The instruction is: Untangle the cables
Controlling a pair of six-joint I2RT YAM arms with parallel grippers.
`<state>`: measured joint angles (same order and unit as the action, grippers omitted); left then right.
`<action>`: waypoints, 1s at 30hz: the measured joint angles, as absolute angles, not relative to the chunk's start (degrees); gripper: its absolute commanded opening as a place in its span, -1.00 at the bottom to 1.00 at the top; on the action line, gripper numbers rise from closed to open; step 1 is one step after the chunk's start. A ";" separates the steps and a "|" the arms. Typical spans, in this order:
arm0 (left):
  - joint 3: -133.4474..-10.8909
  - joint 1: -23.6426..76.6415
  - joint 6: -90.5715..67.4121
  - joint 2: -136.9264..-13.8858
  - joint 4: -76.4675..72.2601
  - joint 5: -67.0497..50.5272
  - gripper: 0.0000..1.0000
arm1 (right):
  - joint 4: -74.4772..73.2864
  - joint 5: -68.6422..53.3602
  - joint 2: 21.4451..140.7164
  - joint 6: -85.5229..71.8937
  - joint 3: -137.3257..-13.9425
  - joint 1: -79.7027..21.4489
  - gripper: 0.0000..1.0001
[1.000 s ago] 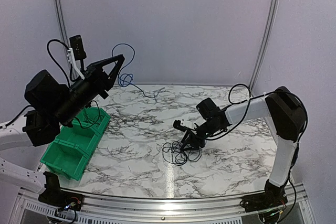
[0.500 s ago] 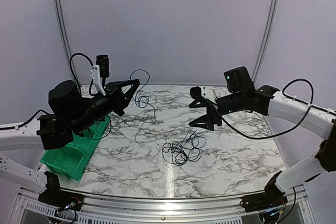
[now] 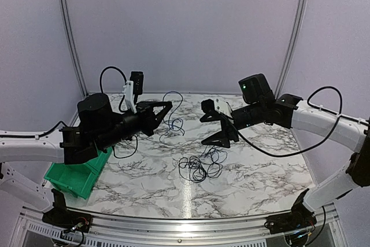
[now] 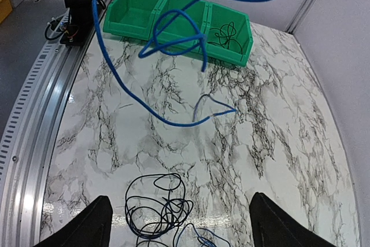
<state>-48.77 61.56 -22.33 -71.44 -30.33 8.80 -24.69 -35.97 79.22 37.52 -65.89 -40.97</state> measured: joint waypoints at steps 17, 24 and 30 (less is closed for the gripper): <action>-54.22 61.56 -26.35 -72.10 -34.17 4.95 -1.00 | -21.93 -47.72 83.72 35.86 -69.30 -45.23 0.00; -54.22 61.56 -26.87 -72.10 -34.96 4.97 -1.00 | -21.87 -50.17 83.99 33.67 -72.14 -45.21 0.05; -54.22 61.56 -27.59 -72.10 -35.83 4.93 -1.00 | -22.09 -42.81 81.56 34.52 -70.30 -45.21 0.17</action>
